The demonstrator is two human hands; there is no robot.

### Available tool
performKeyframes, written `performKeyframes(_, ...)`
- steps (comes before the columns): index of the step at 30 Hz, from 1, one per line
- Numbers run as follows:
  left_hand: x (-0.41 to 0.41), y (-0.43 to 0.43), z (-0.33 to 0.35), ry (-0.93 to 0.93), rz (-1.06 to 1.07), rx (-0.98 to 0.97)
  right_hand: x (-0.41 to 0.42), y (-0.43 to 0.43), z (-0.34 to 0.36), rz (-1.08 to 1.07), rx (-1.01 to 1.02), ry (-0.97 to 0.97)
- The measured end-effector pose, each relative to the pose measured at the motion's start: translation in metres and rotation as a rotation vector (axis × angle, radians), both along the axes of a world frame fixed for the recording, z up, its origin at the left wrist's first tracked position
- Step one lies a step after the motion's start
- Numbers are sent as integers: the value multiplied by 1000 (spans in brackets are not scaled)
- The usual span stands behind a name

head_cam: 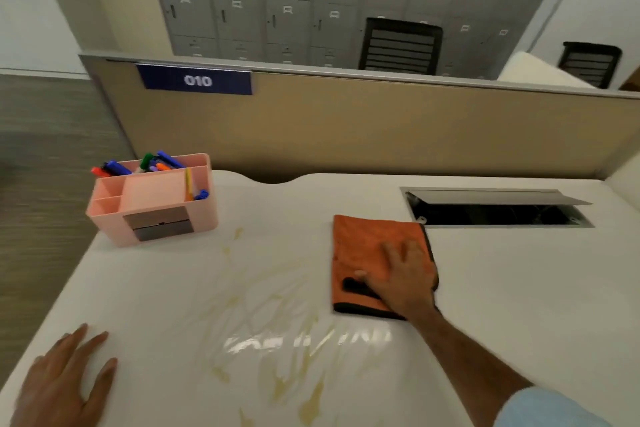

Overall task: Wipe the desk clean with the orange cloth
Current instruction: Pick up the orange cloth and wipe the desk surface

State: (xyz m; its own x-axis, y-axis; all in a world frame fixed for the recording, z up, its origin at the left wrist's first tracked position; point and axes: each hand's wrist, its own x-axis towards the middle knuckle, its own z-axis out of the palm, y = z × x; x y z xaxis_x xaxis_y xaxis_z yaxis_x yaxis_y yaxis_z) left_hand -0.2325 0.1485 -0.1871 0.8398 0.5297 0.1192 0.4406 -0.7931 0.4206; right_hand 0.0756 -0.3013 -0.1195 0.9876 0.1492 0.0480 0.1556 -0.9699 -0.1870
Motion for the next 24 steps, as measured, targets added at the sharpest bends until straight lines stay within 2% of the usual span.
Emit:
performKeyframes(2,2,-21,48,3,46,41,16,15,3,-101,-56,91)
performKeyframes(3,-14,-11,55,59,127,69,20,47,-4,-70,-75,153)
performKeyframes(7,-8,-20,54,125,104,36,39,76,6,-102,-34,182)
performKeyframes(10,-1,-28,51,79,53,60,39,108,9,-11,-45,189)
performKeyframes(13,1,-24,52,66,62,54,18,157,9,185,-68,145)
performKeyframes(16,0,-20,60,57,61,51,-12,180,10,352,-19,-1)
performKeyframes(19,-3,-24,56,70,52,47,-28,159,-1,461,-11,-50)
performKeyframes(21,-3,-24,54,67,53,47,-21,142,-6,454,-9,-54)
performKeyframes(24,-3,-25,54,55,46,35,-1,146,-5,324,-30,-74)
